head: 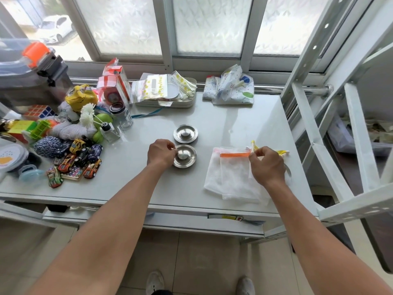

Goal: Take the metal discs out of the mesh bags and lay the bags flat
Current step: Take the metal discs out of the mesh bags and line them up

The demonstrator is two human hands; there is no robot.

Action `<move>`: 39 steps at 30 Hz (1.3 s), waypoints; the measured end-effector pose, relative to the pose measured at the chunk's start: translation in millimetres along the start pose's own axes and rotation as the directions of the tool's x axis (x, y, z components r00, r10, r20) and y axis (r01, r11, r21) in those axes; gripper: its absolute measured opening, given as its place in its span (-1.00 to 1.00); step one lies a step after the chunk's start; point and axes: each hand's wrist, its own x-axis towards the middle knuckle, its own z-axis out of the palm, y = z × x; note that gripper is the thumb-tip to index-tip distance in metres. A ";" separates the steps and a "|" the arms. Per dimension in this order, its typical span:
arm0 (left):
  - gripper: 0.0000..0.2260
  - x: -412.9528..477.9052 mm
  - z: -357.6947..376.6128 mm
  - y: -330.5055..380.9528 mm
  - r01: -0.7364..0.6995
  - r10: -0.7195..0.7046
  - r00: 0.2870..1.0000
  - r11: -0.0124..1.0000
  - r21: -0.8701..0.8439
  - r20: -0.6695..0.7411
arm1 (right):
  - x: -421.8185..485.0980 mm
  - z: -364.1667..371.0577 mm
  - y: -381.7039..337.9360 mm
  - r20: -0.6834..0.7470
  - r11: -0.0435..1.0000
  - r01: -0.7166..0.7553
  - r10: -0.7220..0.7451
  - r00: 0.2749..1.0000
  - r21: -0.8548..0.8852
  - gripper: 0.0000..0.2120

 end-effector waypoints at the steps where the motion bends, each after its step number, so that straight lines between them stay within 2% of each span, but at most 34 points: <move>1: -0.78 -2.2 0.8 2.1 -0.022 0.022 0.999 1.000 0.016 -0.037 | -0.1 -0.2 0.4 -0.002 1.000 0.007 -0.007 1.000 0.004 -0.75; 4: -0.75 -17.1 9.5 22.3 -0.180 0.196 0.956 0.980 0.090 -0.218 | -1.8 1.7 0.2 0.029 0.999 0.037 -0.037 0.999 0.008 -0.77; 5: -0.76 -23.5 15.7 33.6 -0.244 0.258 0.940 0.966 0.090 -0.223 | -3.0 2.2 -0.5 0.046 0.999 0.046 -0.047 0.998 0.014 -0.76; 8: -0.77 -46.5 42.5 67.6 -0.414 0.415 0.909 0.909 0.041 -0.026 | -6.5 -3.0 -1.1 -0.046 0.996 0.005 0.000 0.999 0.092 -0.63; 11: -0.80 -71.0 66.9 93.0 -0.484 0.483 0.868 0.875 -0.024 0.118 | -0.8 -19.7 14.4 -0.180 0.979 -0.168 0.187 0.966 0.115 -0.63; 13: -0.81 -84.7 79.3 104.9 -0.514 0.522 0.834 0.853 -0.091 0.179 | 3.5 -30.0 32.4 -0.107 0.950 -0.312 0.312 0.944 0.016 -0.62; 15: -0.78 -96.5 89.4 111.7 -0.570 0.581 0.761 0.811 -0.133 0.289 | 5.1 -35.6 44.7 -0.020 0.927 -0.372 0.371 0.928 -0.046 -0.61; 18: -0.73 -107.3 102.8 108.8 -0.744 0.676 0.596 0.668 -0.018 0.434 | 6.0 -40.4 46.3 0.067 0.909 -0.417 0.415 0.907 0.015 -0.78; 19: -0.74 -108.2 106.3 104.6 -0.782 0.693 0.562 0.623 0.017 0.451 | 8.7 -41.7 46.0 0.089 0.900 -0.434 0.429 0.899 0.050 -0.79; 22: -0.76 -105.9 110.4 95.7 -0.819 0.728 0.540 0.570 0.066 0.423 | 18.0 -44.6 49.0 0.138 0.857 -0.484 0.465 0.875 0.176 -0.75; 25: -0.75 -103.4 112.4 92.6 -0.844 0.755 0.521 0.525 0.108 0.397 | 27.3 -42.7 54.9 0.200 0.849 -0.483 0.446 0.873 0.214 -0.79; 27: -0.72 -102.3 113.3 91.7 -0.848 0.747 0.520 0.510 0.144 0.415 | 26.4 -49.2 49.1 0.211 0.838 -0.493 0.452 0.867 0.234 -0.76; 28: -0.69 -101.2 113.6 90.7 -0.848 0.736 0.520 0.504 0.163 0.433 | 26.1 -53.2 46.3 0.172 0.837 -0.489 0.459 0.871 0.245 -0.77; 31: -0.63 -100.4 113.2 87.0 -0.850 0.718 0.518 0.492 0.187 0.464 | 26.4 -65.0 41.8 -0.090 0.876 -0.438 0.462 0.882 0.202 -0.76; 33: -0.65 -100.1 110.8 84.7 -0.826 0.732 0.543 0.553 0.107 0.411 | 22.6 -66.5 31.6 -0.266 0.911 -0.345 0.399 0.878 0.226 -0.74; 36: -0.74 -92.1 97.0 76.8 -0.680 0.683 0.709 0.728 -0.088 0.174 | 19.3 -59.4 10.1 -0.460 0.960 -0.027 0.158 0.874 0.278 -0.73; 38: -0.83 -79.1 77.8 65.6 -0.567 0.571 0.821 0.805 -0.173 -0.032 | 12.3 -52.3 -9.8 -0.481 0.954 0.152 -0.010 0.877 0.257 -0.73; 39: -0.87 -71.0 66.0 58.1 -0.499 0.487 0.867 0.843 -0.201 -0.107 | 8.4 -45.4 -18.3 -0.437 0.945 0.196 -0.065 0.897 0.262 -0.75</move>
